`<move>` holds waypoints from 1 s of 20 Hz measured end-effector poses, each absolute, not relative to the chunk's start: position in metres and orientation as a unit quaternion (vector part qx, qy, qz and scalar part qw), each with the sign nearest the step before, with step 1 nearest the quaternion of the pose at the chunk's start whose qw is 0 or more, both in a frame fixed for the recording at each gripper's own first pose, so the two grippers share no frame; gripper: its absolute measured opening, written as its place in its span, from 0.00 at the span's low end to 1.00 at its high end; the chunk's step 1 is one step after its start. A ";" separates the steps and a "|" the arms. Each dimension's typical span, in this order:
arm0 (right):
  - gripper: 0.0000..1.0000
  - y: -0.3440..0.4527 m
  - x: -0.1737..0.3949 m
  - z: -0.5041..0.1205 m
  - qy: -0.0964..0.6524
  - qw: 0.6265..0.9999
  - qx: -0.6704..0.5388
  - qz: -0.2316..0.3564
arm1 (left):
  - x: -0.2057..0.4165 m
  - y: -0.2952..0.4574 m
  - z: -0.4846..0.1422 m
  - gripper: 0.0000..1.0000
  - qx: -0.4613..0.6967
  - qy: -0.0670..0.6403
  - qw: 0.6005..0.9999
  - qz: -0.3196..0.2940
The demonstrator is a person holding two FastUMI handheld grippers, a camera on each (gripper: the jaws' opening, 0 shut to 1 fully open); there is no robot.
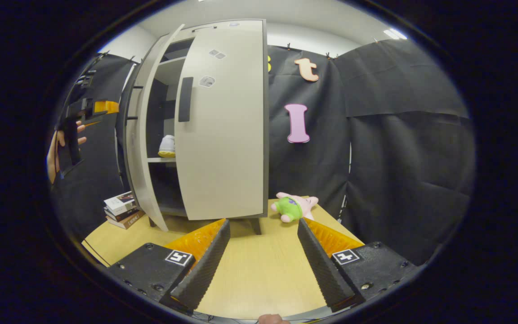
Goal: Grab one shoe with the right hand and put it into the shoe cabinet, grab the other shoe with the left hand and put it into the shoe cabinet; then close the right door with the right hand and the left door with the left hand.
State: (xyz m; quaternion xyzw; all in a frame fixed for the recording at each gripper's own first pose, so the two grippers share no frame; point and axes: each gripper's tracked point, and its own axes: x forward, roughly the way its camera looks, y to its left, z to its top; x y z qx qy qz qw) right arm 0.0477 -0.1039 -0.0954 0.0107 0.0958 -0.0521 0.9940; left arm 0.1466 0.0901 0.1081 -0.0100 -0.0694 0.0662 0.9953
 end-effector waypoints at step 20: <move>0.98 -0.042 0.014 -0.047 0.039 0.999 -0.004 0.013 | -0.023 0.001 -0.034 0.93 -0.007 0.031 0.999 -0.014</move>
